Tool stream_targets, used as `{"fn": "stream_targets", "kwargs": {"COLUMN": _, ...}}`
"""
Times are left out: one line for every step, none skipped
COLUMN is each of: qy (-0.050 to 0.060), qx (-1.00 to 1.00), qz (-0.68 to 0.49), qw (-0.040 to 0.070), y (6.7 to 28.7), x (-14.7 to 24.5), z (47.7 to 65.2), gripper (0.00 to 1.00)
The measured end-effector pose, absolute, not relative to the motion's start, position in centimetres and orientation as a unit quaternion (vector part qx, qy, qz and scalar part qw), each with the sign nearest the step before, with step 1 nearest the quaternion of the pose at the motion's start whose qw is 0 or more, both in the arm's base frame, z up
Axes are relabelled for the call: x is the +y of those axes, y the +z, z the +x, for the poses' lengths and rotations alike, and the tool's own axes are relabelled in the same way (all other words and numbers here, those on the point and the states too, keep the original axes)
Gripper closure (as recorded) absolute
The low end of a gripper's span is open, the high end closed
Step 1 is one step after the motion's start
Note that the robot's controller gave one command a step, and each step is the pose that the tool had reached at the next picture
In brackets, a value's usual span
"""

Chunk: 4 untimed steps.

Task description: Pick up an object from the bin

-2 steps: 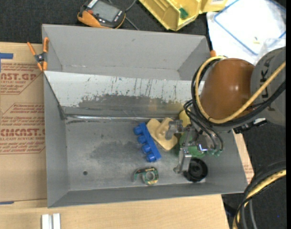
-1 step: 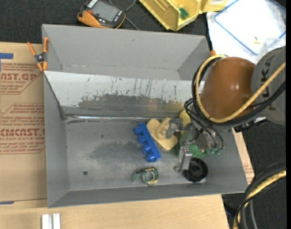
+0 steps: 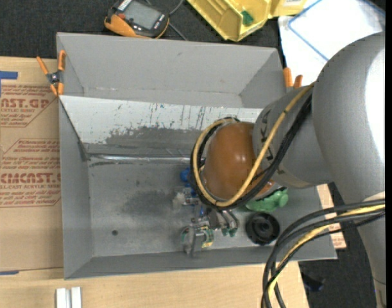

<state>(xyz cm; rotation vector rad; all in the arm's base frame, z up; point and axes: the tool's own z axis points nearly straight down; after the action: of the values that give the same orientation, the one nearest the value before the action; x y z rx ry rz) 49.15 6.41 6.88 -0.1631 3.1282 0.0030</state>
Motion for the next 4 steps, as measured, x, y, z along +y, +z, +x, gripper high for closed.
{"fn": "stream_targets", "kwargs": {"qy": -0.001, "qx": 0.997, "qz": -0.082, "qw": 0.006, "y": 13.5, "x": 6.3, "z": 48.3, "gripper": 0.0}}
{"fn": "stream_targets", "kwargs": {"qy": -0.001, "qx": 0.98, "qz": -0.2, "qw": 0.0, "y": 9.9, "x": 2.3, "z": 48.2, "gripper": 0.0}}
{"fn": "stream_targets", "kwargs": {"qy": 0.0, "qx": 0.998, "qz": -0.058, "qw": 0.01, "y": 7.1, "x": 2.1, "z": 48.9, "gripper": 0.0}}
{"fn": "stream_targets", "kwargs": {"qy": 0.0, "qx": 0.95, "qz": -0.313, "qw": 0.005, "y": 7.1, "x": 5.0, "z": 49.8, "gripper": 1.0}}
